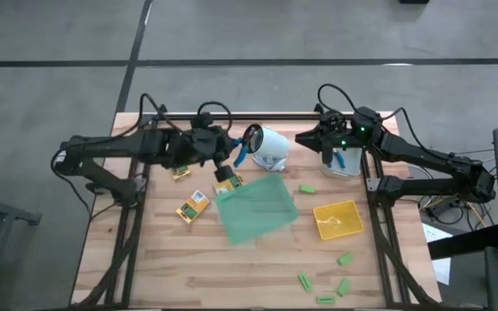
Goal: Pick & Place School Supplies
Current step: Put the blue plier into the gray bin
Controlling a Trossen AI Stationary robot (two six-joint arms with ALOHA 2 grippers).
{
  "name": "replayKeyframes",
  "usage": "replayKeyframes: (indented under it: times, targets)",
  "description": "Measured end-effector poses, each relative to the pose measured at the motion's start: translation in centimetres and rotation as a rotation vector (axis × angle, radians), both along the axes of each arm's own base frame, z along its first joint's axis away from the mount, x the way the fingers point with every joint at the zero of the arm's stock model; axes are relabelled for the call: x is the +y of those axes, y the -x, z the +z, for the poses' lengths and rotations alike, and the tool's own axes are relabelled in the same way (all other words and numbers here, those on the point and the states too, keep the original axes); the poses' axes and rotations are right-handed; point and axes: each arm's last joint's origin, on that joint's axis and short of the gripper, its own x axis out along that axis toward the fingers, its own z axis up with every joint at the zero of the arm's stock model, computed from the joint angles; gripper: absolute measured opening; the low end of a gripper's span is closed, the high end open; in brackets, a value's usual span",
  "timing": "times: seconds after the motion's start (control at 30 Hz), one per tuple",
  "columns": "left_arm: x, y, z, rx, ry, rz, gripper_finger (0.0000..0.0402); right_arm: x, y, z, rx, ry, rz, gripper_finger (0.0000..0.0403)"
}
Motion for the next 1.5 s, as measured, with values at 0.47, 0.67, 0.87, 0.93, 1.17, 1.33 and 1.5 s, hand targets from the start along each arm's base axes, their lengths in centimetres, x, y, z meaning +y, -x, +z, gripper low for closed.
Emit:
replayKeyframes:
  times: [0.47, 0.67, 0.87, 0.93, 1.17, 1.33, 1.5]
  targets:
    - [0.9, -0.9, 0.7, -0.062, -0.01, -0.131, 0.0057, -0.2, 0.0, 0.0, 0.007, 0.065, -0.047, 0.0214]
    - [1.9, -2.1, 0.7, -0.112, -0.041, -0.148, 0.0057, 0.1, -0.1, 0.1, 0.017, 0.175, -0.019, 0.021]
    - [3.1, -3.7, 0.5, -0.181, -0.026, -0.194, 0.0057, 0.9, -0.5, 0.4, -0.017, 0.304, 0.035, 0.0198]
    - [3.7, -4.3, 0.3, -0.192, -0.034, -0.203, 0.0057, 1.1, -0.6, 0.7, -0.037, 0.349, 0.046, 0.0195]
    - [5.1, -6.4, -0.9, -0.227, -0.036, -0.247, 0.0057, 1.4, -0.7, 1.1, -0.073, 0.408, 0.058, 0.0192]
    - [5.5, -7.5, -1.3, -0.244, -0.075, -0.276, 0.0057, 1.5, -0.8, 1.1, -0.073, 0.409, 0.064, 0.0191]
    - [5.9, -8.1, -1.4, -0.279, -0.091, -0.308, 0.0057, 1.8, -0.9, 1.1, -0.073, 0.461, 0.078, 0.0191]
